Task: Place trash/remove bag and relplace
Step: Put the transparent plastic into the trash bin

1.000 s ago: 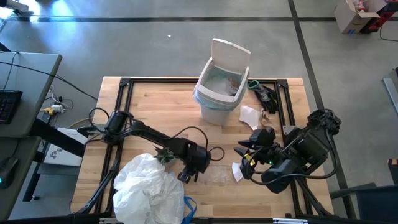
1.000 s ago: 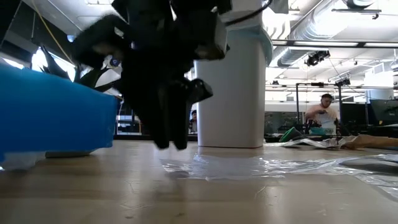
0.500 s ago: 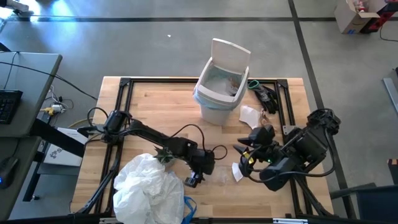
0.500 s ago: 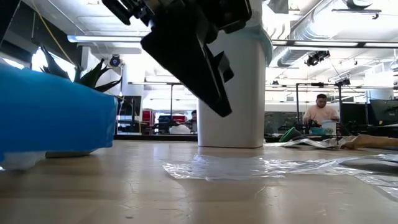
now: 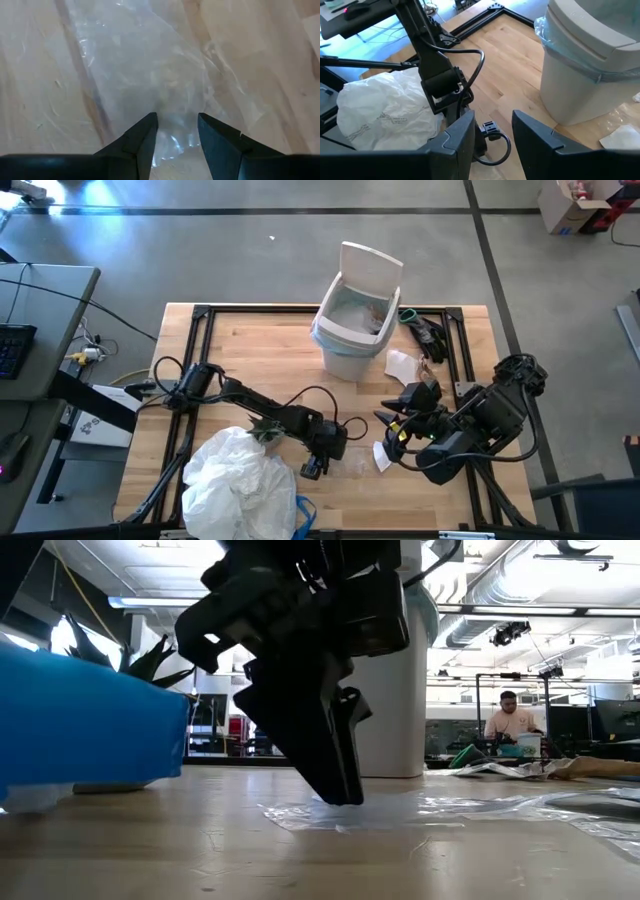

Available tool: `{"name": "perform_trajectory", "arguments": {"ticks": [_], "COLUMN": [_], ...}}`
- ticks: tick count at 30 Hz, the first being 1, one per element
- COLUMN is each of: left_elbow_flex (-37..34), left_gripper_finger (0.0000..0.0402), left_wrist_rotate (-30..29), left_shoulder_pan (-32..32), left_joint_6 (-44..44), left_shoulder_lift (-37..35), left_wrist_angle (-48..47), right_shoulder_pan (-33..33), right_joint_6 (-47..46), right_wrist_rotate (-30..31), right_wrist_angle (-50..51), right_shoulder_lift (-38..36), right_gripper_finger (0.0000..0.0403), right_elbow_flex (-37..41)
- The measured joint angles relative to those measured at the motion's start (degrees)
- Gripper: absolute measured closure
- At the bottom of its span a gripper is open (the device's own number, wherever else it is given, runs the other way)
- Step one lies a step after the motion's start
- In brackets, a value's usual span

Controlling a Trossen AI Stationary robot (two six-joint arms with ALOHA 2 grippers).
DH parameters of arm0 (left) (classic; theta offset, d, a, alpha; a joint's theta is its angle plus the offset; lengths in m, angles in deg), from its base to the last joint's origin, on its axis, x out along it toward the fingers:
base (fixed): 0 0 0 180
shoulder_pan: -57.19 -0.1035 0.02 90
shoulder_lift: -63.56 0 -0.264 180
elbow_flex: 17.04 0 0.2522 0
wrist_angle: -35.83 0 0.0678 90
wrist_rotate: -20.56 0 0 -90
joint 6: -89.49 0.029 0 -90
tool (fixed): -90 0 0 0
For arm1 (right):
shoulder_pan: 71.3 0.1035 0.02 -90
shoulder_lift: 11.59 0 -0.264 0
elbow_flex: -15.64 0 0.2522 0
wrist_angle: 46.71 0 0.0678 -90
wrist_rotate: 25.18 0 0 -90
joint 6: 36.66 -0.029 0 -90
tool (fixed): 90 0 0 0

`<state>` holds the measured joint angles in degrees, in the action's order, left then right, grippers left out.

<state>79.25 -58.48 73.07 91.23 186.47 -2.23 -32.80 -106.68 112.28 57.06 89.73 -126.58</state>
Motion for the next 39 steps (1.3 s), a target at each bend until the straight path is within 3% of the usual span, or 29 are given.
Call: {"name": "perform_trajectory", "arguments": {"ticks": [4, 10, 16, 28, 39], "left_elbow_flex": [0.00, -0.10, -0.31, -0.49, -0.40], "left_gripper_finger": [0.0305, 0.0394, 0.0400, 0.0402, 0.0401], "left_wrist_rotate": [-2.68, -2.96, -2.34, -3.25, -8.17], "left_shoulder_pan": [0.15, -0.22, -0.75, -4.83, -9.41], "left_joint_6": [0.02, 0.28, 0.33, 1.88, 1.92], "left_shoulder_lift": [0.06, 0.15, -0.80, -9.46, -23.77], "left_wrist_angle": [-0.36, -1.30, -2.30, -9.01, -14.57], "right_shoulder_pan": [0.00, 0.00, 0.00, 0.00, 0.24], "right_joint_6": [0.06, 0.86, 0.85, 1.48, 1.05], "right_wrist_rotate": [0.00, 0.00, -0.02, -0.04, -0.04], "right_wrist_angle": [0.02, 0.02, 0.02, 0.01, 0.02], "right_shoulder_lift": [0.00, 0.00, 0.00, -0.02, -0.02], "right_gripper_finger": [0.0284, 0.0284, 0.0284, 0.0284, 0.0284], "right_elbow_flex": [0.01, -0.01, -0.01, 0.00, -0.01]}}
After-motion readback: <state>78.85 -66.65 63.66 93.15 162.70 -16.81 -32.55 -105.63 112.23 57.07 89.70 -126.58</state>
